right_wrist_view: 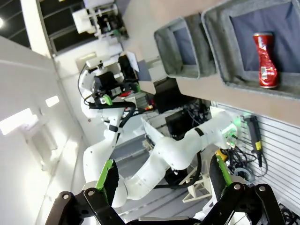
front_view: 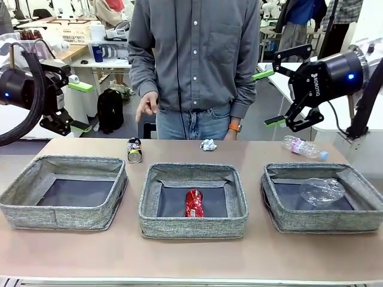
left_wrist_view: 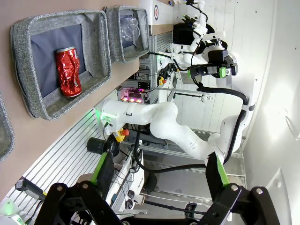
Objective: Sort the waste into the appropriate baskets.
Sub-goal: Pick up the waste item pointed out by the person.
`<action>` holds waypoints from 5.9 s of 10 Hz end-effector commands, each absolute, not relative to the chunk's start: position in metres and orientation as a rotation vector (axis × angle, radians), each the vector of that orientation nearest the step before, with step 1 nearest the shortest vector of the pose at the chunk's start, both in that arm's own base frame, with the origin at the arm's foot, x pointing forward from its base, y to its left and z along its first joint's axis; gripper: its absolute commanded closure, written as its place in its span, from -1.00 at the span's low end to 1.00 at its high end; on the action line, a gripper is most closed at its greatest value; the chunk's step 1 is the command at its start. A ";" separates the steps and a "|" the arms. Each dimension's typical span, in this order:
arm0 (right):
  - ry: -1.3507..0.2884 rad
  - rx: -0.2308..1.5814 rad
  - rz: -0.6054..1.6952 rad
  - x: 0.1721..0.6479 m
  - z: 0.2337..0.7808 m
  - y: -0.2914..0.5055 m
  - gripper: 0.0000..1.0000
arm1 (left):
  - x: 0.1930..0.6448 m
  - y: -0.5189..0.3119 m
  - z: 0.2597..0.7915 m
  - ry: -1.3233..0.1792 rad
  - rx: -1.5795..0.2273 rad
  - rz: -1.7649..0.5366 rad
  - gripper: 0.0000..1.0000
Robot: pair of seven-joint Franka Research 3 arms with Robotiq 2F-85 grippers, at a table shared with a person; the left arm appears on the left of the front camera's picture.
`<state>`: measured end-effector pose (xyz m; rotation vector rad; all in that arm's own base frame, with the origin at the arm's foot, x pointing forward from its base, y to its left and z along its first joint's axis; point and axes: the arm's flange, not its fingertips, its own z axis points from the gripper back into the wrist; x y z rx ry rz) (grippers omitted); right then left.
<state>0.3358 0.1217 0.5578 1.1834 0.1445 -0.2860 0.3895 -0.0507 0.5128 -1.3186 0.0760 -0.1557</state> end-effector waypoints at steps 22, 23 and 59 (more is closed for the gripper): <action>0.135 1.213 -0.264 0.339 0.559 0.124 -1.00 | 0.638 -0.181 0.373 -0.302 -0.194 0.181 -1.00; 0.135 1.213 -0.264 0.339 0.559 0.124 -1.00 | 0.637 -0.180 0.370 -0.298 -0.199 0.200 -1.00; 0.135 1.213 -0.264 0.339 0.559 0.124 -1.00 | 0.374 -0.134 0.580 -0.111 -0.419 0.084 1.00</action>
